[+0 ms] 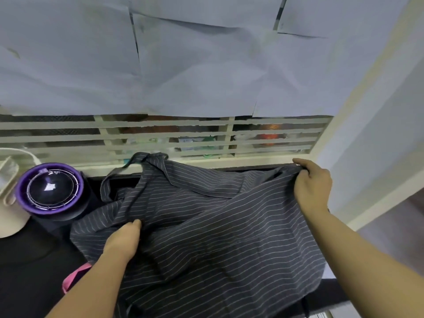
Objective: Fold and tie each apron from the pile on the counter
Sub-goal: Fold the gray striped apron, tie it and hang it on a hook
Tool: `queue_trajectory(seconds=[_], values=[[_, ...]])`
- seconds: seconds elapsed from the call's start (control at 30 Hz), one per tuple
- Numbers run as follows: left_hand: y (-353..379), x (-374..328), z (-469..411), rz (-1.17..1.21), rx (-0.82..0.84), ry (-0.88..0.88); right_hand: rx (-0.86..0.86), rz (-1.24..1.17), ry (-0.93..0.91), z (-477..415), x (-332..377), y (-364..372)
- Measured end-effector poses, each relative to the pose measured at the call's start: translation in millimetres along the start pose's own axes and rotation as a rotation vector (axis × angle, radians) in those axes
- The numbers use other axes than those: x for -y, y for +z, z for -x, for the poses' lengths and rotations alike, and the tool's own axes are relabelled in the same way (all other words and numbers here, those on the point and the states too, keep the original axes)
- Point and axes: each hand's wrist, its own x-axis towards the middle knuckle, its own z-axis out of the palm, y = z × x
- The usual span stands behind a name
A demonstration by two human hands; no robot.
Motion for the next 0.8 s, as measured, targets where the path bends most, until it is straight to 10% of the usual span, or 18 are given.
queue_trajectory(seconds=[0.43, 0.67, 0.8], values=[[-182, 25, 46, 0.664, -1.004, -0.018, -0.209, -0.383, 0.294, -20, 54, -31], [-293, 28, 98, 0.668, -1.155, 0.079, -0.161, -0.463, 0.288, -34, 89, -54], [-327, 27, 125, 0.645, -1.209, 0.150, 0.154, -0.118, 0.173, -40, 87, -53]])
